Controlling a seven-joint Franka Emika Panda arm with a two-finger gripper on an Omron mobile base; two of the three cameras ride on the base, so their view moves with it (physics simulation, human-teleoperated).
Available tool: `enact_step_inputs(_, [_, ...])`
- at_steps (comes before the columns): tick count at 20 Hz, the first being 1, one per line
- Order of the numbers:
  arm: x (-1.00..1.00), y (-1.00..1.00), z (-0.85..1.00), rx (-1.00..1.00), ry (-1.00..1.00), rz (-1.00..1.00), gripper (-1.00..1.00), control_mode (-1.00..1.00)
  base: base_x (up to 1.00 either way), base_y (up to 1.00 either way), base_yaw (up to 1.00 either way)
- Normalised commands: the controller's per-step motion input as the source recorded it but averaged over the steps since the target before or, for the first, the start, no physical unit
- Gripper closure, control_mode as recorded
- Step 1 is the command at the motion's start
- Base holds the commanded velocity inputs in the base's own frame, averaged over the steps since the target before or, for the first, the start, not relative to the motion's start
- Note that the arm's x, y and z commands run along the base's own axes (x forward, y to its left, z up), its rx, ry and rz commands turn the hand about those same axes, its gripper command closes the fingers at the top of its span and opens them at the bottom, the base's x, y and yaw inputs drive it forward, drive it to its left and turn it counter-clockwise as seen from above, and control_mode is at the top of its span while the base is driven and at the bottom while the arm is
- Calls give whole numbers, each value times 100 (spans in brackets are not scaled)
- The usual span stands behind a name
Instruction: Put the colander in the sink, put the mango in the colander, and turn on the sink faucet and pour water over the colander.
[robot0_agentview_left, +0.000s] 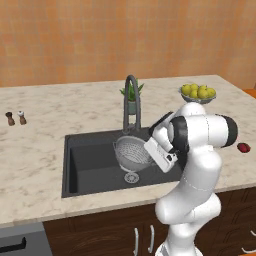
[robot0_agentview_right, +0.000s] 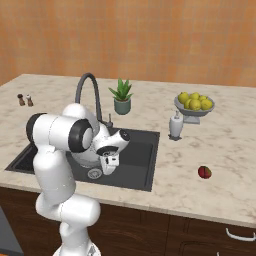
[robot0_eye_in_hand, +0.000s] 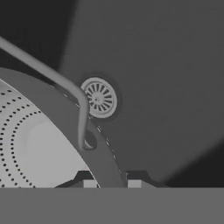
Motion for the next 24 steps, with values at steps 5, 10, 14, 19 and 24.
enact_step_inputs(5, [25,-6,-39,-6,0,16,100,-100,0,0,0])
enact_step_inputs(10, [25,0,-50,-9,0,8,100,-100,0,0,0])
enact_step_inputs(14, [9,0,-52,-11,0,0,100,-100,0,0,0])
enact_step_inputs(19, [0,0,-47,-10,3,0,100,-100,0,0,0])
enact_step_inputs(24, [-3,0,-26,-4,8,-2,100,-100,0,0,0])
